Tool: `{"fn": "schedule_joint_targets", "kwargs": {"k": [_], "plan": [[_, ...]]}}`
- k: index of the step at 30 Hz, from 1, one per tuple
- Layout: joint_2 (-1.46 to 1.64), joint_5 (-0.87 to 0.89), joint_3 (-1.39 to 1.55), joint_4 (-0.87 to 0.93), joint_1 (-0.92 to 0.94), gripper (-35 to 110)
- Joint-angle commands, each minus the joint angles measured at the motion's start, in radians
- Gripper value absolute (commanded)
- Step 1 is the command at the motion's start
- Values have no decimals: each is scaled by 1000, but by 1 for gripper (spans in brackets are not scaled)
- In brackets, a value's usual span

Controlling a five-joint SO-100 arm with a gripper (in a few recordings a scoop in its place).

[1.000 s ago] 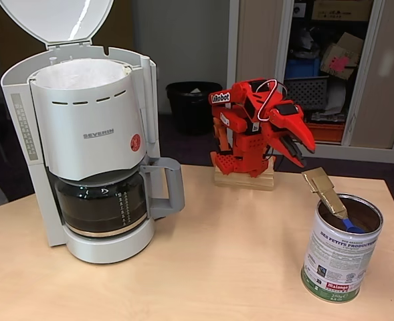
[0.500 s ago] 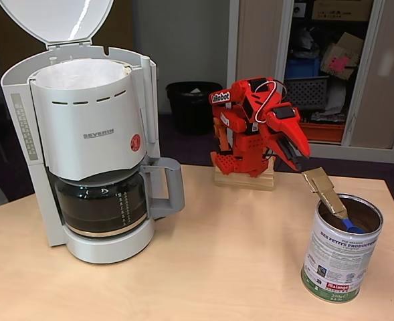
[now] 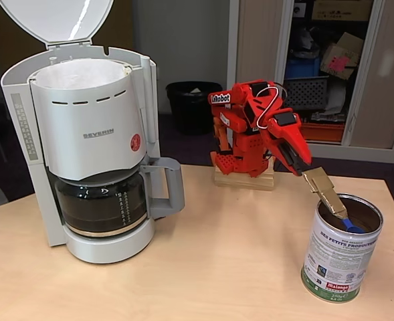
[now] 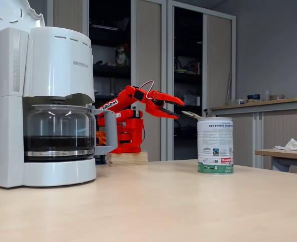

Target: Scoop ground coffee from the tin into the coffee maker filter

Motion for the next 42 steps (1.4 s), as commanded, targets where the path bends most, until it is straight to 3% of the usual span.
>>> {"fn": "schedule_joint_targets", "kwargs": {"k": [1,42], "plan": [[-8,9,20,-28,-14,16],[-577,6,-253,-304,-37,15]]}}
